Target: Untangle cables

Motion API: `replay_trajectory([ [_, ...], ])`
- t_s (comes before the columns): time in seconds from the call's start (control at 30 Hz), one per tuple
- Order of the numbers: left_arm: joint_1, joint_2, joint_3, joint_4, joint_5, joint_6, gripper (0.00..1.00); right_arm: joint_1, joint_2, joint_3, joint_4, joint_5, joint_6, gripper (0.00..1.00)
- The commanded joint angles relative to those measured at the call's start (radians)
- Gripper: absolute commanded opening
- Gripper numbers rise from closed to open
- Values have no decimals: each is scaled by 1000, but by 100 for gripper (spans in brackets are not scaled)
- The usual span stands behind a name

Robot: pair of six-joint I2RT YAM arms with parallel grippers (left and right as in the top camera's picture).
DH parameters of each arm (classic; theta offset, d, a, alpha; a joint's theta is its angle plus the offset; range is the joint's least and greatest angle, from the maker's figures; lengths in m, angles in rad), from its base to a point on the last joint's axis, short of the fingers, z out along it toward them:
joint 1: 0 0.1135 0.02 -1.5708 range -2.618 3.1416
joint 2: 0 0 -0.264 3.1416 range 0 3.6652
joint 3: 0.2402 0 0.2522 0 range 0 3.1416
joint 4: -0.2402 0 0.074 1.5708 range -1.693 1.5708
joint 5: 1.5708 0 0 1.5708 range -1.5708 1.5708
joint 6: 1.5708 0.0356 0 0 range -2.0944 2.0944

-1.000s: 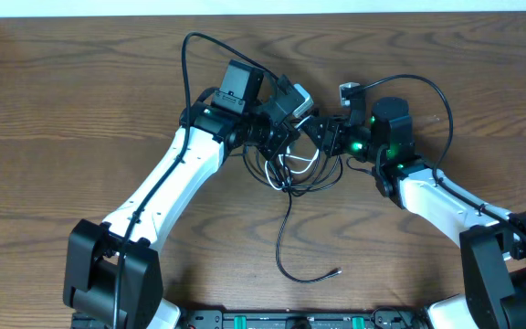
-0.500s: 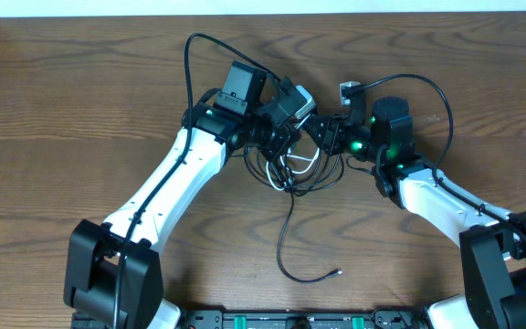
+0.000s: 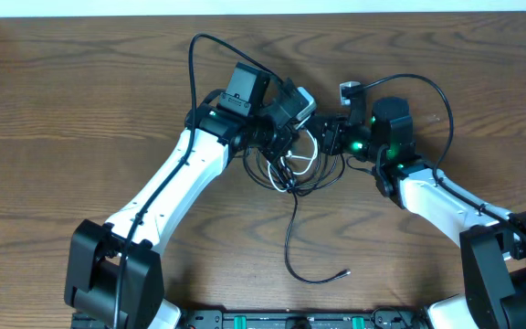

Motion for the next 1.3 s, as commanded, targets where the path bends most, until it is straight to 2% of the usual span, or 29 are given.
replay_trajectory([
  [0.0,-3,-5,4,-2,-73,-6,8,10,-18,15,0,-36,-6,1],
  [0.13,-3,-5,4,1,-83,-5,8,10,-18,15,0,-58,-6,1],
  [0.37,0,-5,4,10,-314,6,8,6,-18,15,15,-152,-5,1],
  [0.5,19,0,3,21,-388,5,8,-8,-20,15,64,-240,4,1],
  [0.8,65,42,3,21,-388,-36,8,-26,-25,15,206,-414,45,1],
  [1.27,65,95,3,-20,-388,-35,8,-88,-25,15,482,-418,156,1],
])
